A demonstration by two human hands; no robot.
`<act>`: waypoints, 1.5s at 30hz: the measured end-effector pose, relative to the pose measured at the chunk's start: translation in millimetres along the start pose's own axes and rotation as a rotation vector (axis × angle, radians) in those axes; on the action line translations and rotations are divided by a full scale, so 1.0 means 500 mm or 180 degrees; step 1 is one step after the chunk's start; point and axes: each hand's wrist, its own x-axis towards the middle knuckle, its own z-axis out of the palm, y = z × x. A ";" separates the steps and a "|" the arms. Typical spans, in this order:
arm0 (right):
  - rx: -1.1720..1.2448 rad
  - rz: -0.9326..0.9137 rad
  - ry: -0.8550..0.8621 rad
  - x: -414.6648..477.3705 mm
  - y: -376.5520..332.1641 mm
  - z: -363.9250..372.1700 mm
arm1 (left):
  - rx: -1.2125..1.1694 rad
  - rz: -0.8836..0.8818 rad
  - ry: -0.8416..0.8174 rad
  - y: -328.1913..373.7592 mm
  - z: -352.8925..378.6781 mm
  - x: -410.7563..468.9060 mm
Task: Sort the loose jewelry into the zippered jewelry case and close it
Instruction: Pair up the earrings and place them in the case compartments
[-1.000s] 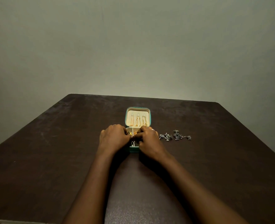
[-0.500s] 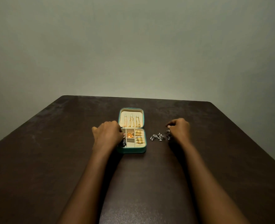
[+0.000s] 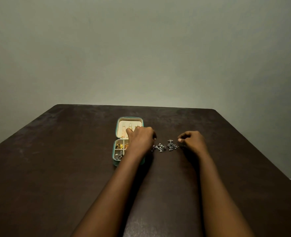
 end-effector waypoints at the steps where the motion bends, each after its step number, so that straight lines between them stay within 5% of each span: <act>1: -0.0073 -0.0094 -0.0075 -0.003 -0.005 0.007 | 0.0015 -0.0010 -0.0014 0.000 0.006 0.004; 16: -0.0954 -0.0279 -0.0088 -0.005 -0.025 0.041 | 0.0236 -0.0024 -0.0107 0.004 0.044 0.020; 30: 0.2480 0.0280 -0.0266 0.010 -0.030 0.038 | -0.1592 -0.0439 -0.0016 -0.014 0.025 0.020; 45: 0.3790 0.0777 -0.0795 0.000 -0.045 0.024 | -0.3675 -0.0406 0.0308 -0.018 0.020 0.015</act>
